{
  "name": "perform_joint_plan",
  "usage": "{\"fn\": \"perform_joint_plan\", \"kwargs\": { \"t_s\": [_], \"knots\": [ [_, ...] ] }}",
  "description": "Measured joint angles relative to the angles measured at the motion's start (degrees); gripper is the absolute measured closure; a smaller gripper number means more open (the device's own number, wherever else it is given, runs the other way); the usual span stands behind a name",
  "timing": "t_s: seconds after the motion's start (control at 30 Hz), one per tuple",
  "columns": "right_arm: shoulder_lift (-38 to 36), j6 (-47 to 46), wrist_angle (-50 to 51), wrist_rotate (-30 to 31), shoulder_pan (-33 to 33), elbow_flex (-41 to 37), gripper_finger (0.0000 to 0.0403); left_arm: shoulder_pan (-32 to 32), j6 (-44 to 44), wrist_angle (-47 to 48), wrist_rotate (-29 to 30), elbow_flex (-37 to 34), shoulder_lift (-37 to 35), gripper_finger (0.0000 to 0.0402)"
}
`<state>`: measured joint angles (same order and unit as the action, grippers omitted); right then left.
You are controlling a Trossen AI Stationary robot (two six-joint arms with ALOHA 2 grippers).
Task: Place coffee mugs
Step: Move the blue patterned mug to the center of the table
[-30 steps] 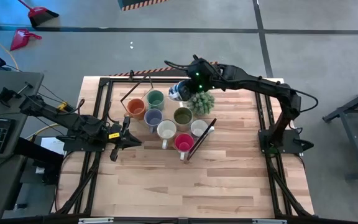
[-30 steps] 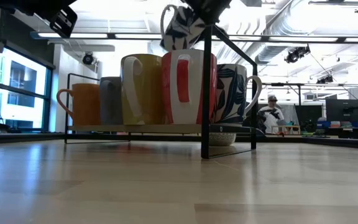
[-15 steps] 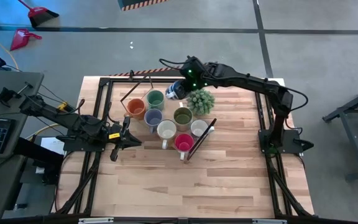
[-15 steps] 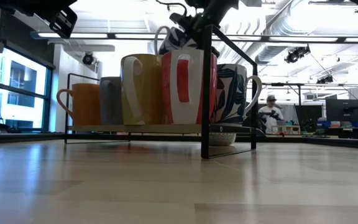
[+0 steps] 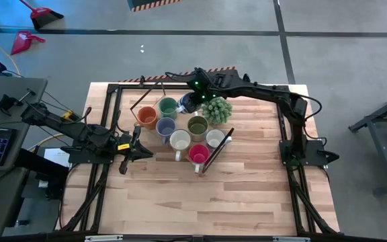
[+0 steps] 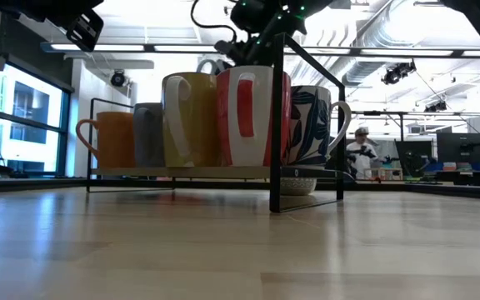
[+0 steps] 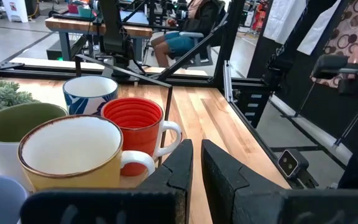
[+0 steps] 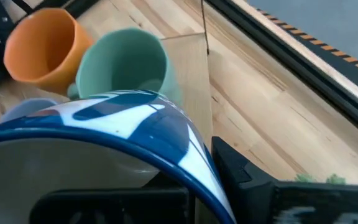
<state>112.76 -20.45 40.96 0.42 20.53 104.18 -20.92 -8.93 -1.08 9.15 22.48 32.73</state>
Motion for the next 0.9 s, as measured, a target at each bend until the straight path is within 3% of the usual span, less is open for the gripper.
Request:
{"fn": "perform_joint_plan", "kwargs": {
  "t_s": [0.9],
  "knots": [
    [2.5, 2.4, -0.7, -1.0, -0.4, 0.1, 0.0398, 0.0, 0.0, 0.7, 0.0, 0.0, 0.0, 0.0381]
  ]
}}
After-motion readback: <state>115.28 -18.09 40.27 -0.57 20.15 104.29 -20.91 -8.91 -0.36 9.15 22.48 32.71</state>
